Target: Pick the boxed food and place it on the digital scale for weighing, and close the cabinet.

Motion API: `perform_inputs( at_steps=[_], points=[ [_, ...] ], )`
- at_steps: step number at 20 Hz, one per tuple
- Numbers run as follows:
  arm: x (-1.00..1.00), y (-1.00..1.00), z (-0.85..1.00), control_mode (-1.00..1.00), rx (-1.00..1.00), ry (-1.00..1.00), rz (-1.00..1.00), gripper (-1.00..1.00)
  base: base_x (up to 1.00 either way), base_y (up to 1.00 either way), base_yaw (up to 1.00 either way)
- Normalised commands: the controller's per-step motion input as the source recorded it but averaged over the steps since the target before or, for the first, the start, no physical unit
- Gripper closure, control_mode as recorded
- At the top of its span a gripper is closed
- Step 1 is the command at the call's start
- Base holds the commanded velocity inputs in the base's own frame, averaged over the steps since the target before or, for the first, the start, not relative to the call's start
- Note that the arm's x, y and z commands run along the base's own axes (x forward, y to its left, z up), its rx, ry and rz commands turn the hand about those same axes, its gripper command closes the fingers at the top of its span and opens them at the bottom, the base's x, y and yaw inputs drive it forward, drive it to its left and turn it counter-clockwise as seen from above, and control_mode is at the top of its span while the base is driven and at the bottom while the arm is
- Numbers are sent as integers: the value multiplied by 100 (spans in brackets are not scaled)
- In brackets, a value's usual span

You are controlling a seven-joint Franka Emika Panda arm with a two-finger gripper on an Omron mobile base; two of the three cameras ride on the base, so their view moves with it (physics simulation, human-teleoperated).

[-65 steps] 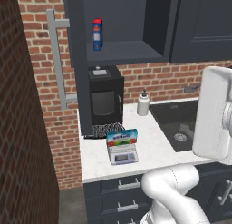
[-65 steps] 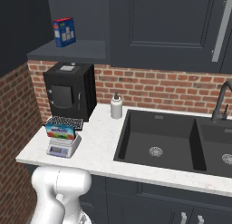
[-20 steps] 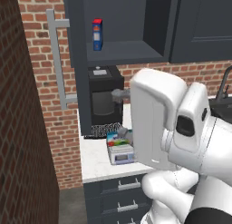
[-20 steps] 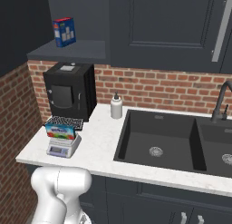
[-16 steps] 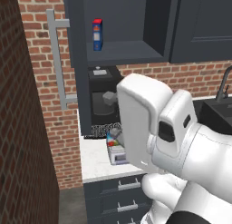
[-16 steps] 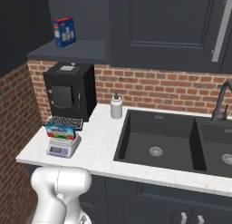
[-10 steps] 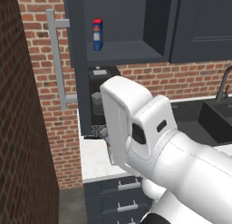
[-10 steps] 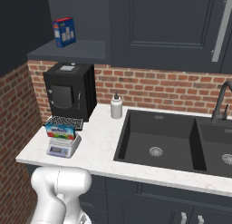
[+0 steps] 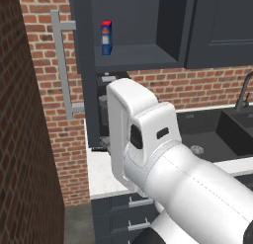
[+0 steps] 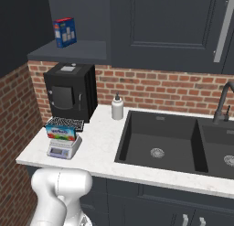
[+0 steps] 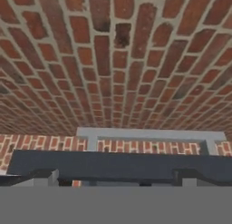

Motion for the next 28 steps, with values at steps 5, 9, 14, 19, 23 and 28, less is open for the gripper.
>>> perform_inputs(
  at_steps=[5, 9, 14, 19, 23, 28],
  points=[
    [18, 12, 0, -100, 1, 0, 0, -100, 0, 0, 0],
    [34, 0, 0, -100, 0, 0, 0, -100, 0, 0, 0],
    [37, 12, -6, -100, -2, 0, -1, -100, 0, 0, 0],
    [13, 33, -3, -100, -3, 0, -6, -100, 0, 0, 0],
    [9, 34, 0, -100, -2, 0, -8, -100, 0, 0, 0],
    [40, 17, -7, -100, 0, 0, -7, -100, 0, 0, 0]
  ],
)
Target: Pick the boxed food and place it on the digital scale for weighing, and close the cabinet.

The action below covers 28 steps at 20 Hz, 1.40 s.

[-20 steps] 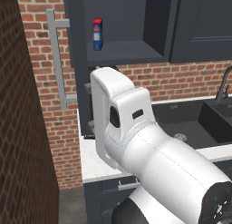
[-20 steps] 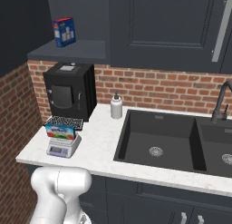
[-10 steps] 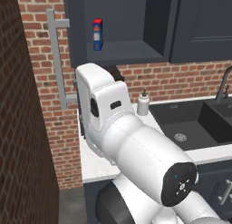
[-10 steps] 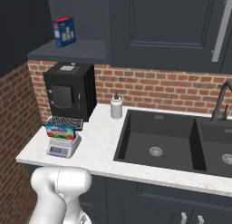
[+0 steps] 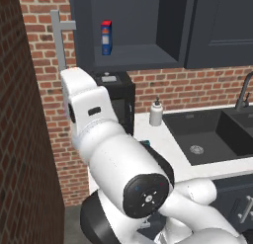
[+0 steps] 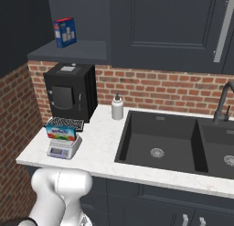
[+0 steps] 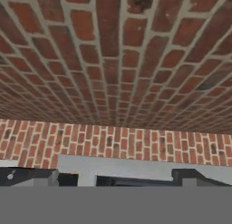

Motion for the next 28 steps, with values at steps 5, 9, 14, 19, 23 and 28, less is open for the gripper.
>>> perform_inputs(
  at_steps=[5, 9, 14, 19, 23, 28],
  points=[
    [45, 55, -14, -100, -1, 0, -8, -100, 0, 0, 0],
    [41, 44, -12, -100, 0, 0, -6, -100, 0, 0, 0],
    [39, 17, -4, -100, 0, 0, -4, -100, 0, 0, 0],
    [62, -3, -5, -100, 0, 0, -1, -100, 0, 0, 0],
    [92, -41, -11, -100, 0, 0, 0, -100, 0, 0, 0],
    [23, -84, 1, -100, 2, -6, -3, -100, 0, 0, 0]
  ],
)
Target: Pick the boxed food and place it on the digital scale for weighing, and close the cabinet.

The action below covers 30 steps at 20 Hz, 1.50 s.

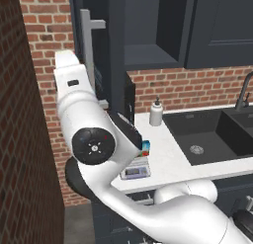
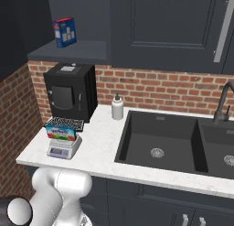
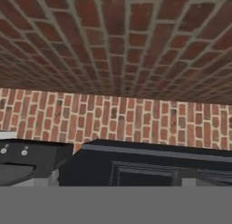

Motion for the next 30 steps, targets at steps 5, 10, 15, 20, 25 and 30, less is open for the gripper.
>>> perform_inputs(
  at_steps=[5, 10, 15, 20, 25, 30],
  points=[
    [-9, -100, 31, -100, 10, -21, -12, -100, 0, 0, 0],
    [0, -100, 30, -100, 15, -18, -13, -100, 0, 0, 0],
    [6, -100, 25, -100, 19, -9, -10, -100, 0, 0, 0],
    [21, -100, 16, -100, 23, -1, -5, -100, 0, 0, 0],
    [14, -100, 24, -100, 20, 0, -4, -100, 0, 0, 0],
    [39, -100, 16, -100, 18, 1, -3, -100, 0, 0, 0]
  ],
)
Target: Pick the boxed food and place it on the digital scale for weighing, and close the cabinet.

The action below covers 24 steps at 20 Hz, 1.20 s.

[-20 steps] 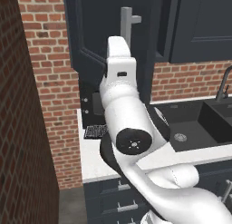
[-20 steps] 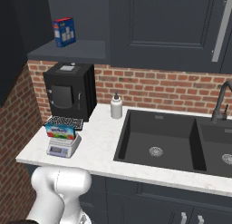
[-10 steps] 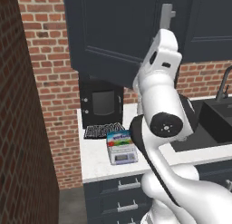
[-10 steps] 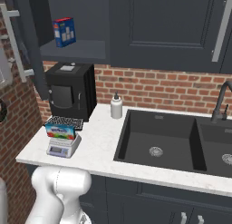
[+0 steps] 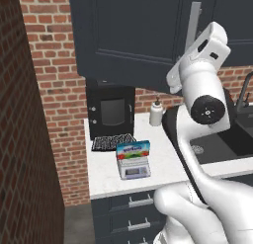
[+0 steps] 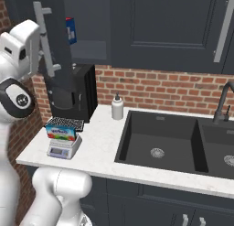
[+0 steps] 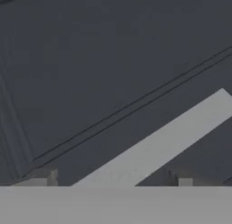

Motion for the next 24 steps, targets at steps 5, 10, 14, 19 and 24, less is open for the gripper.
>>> perform_inputs(
  at_steps=[5, 10, 14, 19, 24],
  points=[
    [95, -83, -1, -100, 16, 5, 0, -100, 0, 0, 0],
    [100, -55, -17, -100, 10, 2, 0, -100, 0, 0, 0],
    [100, -38, -24, -100, 6, 0, 2, -100, 0, 0, 0],
    [100, -9, -28, -100, 0, -4, 1, -100, 0, 0, 0],
    [100, 0, -27, -100, 0, -19, 0, -100, 0, 0, 0]
  ],
)
